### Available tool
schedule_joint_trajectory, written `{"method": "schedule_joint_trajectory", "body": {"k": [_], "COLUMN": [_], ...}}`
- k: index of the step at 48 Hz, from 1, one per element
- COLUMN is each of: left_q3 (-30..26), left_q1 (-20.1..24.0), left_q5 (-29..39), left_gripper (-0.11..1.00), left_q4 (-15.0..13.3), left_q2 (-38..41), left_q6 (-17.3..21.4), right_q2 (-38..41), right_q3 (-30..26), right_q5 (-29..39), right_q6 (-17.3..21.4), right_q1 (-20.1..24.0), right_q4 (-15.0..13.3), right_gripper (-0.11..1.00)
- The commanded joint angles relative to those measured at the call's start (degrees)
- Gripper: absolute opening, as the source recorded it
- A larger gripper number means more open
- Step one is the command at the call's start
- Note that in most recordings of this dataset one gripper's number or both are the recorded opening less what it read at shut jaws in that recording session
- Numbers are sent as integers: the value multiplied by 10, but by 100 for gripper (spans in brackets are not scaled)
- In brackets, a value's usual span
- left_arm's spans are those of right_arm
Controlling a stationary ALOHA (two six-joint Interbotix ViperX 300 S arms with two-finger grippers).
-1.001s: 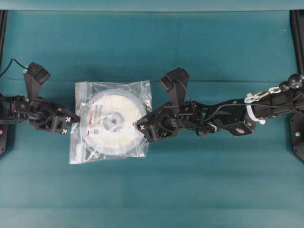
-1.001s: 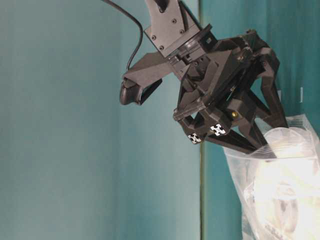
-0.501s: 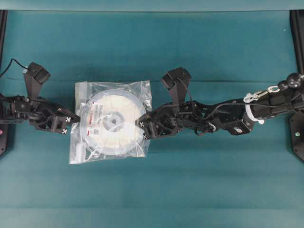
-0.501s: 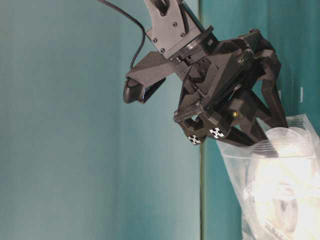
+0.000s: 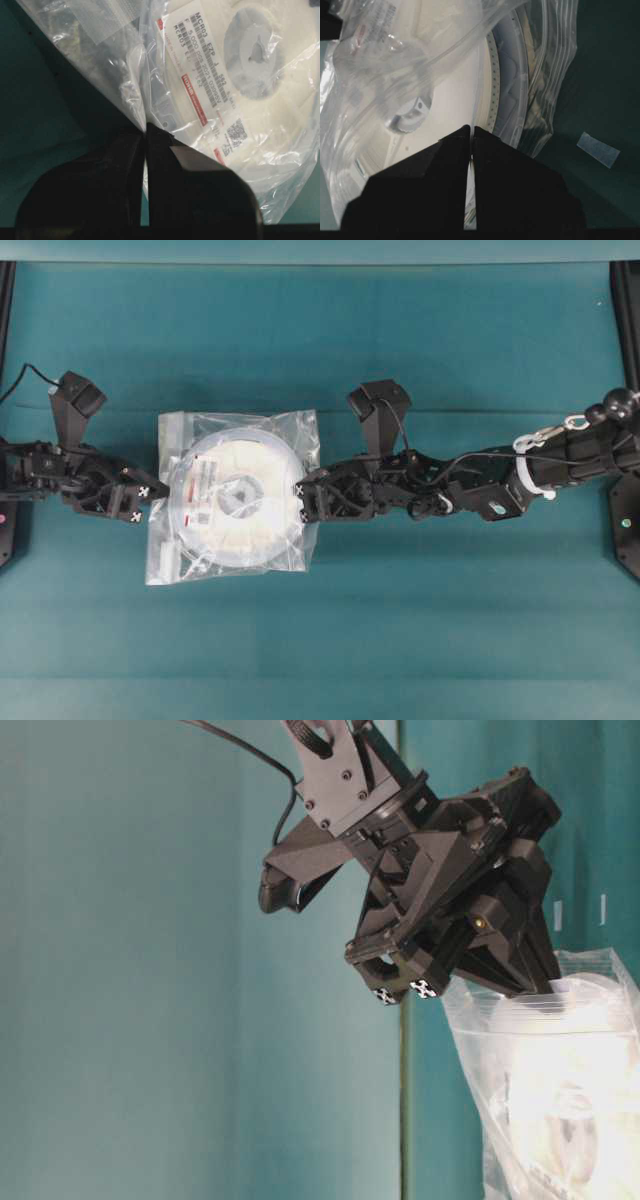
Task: Take out the reel from the clear zip bag.
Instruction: 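Reach the right gripper into the bag opening and grasp the reel, then pull the reel rightward out of the bag while left gripper holds bag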
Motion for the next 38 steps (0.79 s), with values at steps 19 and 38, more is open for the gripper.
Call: {"method": "schedule_joint_trajectory", "body": {"k": [19,38], "left_q3": [-4,-4], "left_q1": [1,1], "left_q5": [-1,0], "left_gripper": [1,1], "left_q4": [3,3], "left_q2": [5,5], "left_q6": [1,1], "right_q2": [-26,-85], "right_q3": [34,116], "right_q5": [31,28], "right_q6": [5,6], "right_q1": [3,3], "right_q4": [2,6], "right_gripper": [2,2]}}
